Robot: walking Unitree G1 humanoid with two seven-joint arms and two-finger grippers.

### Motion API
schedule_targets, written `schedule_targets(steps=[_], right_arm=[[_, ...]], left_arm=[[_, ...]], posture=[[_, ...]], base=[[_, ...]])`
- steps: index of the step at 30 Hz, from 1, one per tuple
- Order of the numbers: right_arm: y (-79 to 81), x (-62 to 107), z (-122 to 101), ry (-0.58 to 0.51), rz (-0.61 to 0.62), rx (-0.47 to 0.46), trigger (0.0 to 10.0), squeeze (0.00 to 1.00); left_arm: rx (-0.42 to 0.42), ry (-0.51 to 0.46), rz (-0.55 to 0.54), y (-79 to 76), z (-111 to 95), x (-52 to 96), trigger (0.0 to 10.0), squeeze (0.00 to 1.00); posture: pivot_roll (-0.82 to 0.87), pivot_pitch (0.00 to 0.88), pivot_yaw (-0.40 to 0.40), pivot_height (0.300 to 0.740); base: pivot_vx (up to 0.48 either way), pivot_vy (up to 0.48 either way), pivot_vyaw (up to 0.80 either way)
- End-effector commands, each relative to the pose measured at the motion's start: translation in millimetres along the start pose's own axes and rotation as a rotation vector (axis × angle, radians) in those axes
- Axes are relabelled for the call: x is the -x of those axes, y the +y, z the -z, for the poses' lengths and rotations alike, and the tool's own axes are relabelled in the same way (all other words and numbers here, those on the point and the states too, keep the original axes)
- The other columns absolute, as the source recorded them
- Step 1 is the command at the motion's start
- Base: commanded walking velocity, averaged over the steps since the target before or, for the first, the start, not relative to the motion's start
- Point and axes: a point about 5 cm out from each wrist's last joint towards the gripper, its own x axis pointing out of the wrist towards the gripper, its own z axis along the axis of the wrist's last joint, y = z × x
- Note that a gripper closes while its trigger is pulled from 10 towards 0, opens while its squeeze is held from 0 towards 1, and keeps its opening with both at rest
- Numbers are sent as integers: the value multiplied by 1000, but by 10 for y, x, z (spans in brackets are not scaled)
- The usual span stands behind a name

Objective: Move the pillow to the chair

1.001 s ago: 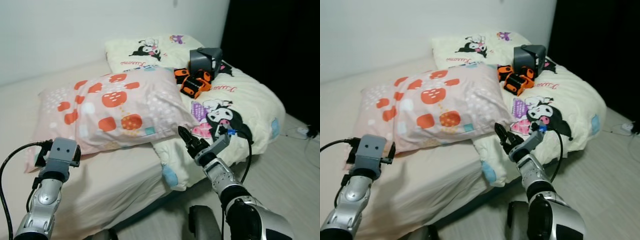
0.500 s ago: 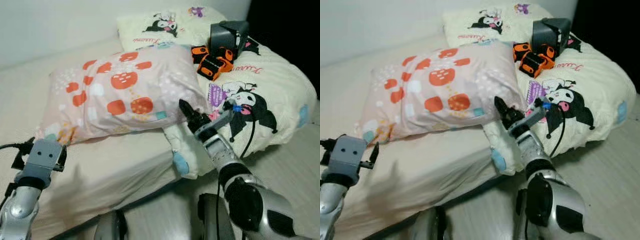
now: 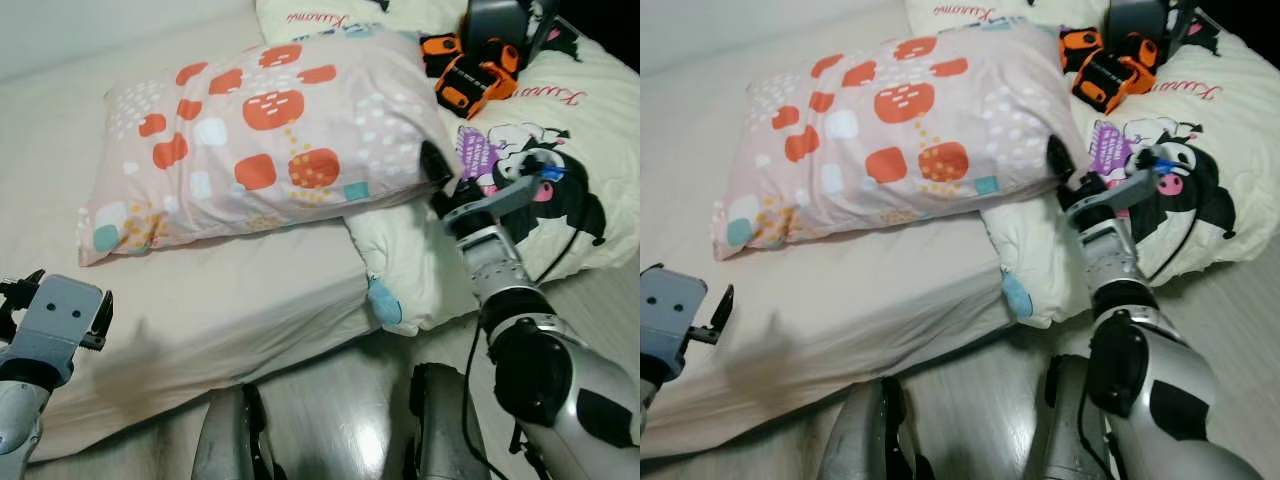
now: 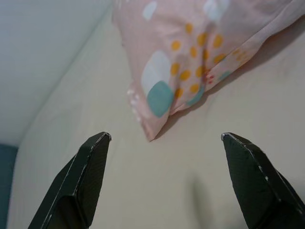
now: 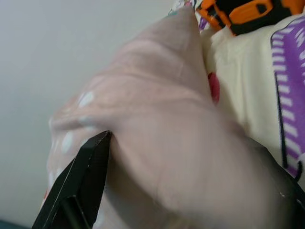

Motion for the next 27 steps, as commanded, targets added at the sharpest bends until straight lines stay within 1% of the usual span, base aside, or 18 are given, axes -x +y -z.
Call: schedule_targets(steps=[1,2,7,13,15,17,18,19,20,21,22,24,25,27], right_arm=[[15,-6,3,-15,-13,-13,5059,0],[22,-11,4,-5,-21,-12,0,0],[87,-52,23,31,-64,-2,0,0],[128,-84,14,40,-79,5,0,0],[176,-102,76,72,-106,-7,0,0],[217,-102,192,126,-126,4,0,0],[217,-102,192,126,-126,4,0,0],[244,-98,272,161,-139,12,0,0],[244,-98,272,161,-139,12,0,0],[271,-93,350,194,-151,18,0,0],[271,-93,350,194,-151,18,0,0],[318,-80,481,247,-171,43,0,0],[318,-80,481,247,-171,43,0,0],[341,-86,514,255,-172,82,0,0]], left_arm=[[-23,31,14,27,39,41,10000,0],[-22,32,16,27,25,41,10000,0],[-30,40,14,58,0,34,10000,0],[-33,44,9,76,-16,34,10000,0],[-33,46,7,74,-31,39,10000,0],[-37,43,6,68,-40,35,10000,0],[-37,43,6,68,-40,35,10000,0],[-39,38,5,64,-50,24,10000,0],[-39,38,5,64,-50,24,10000,0],[-38,35,1,56,-59,8,10000,0],[-38,35,1,56,-59,8,10000,0],[-26,27,-11,25,-71,-39,10000,0],[-26,27,-11,25,-71,-39,10000,0],[-6,14,-31,4,-96,-93,10000,0]], posture=[[101,418,146,506],[100,413,143,506],[93,408,139,506],[92,408,139,506],[90,409,134,506],[86,406,130,506],[86,406,130,506],[85,403,125,506],[85,403,125,506],[77,395,120,506],[77,395,120,506],[60,367,104,506],[60,367,104,506],[48,343,94,506]], base=[[0,0,0],[0,0,0],[0,0,0],[0,0,0],[0,0,0],[0,0,0],[0,0,0],[0,0,0],[0,0,0],[0,0,0],[0,0,0],[0,0,0],[0,0,0],[0,0,0]])
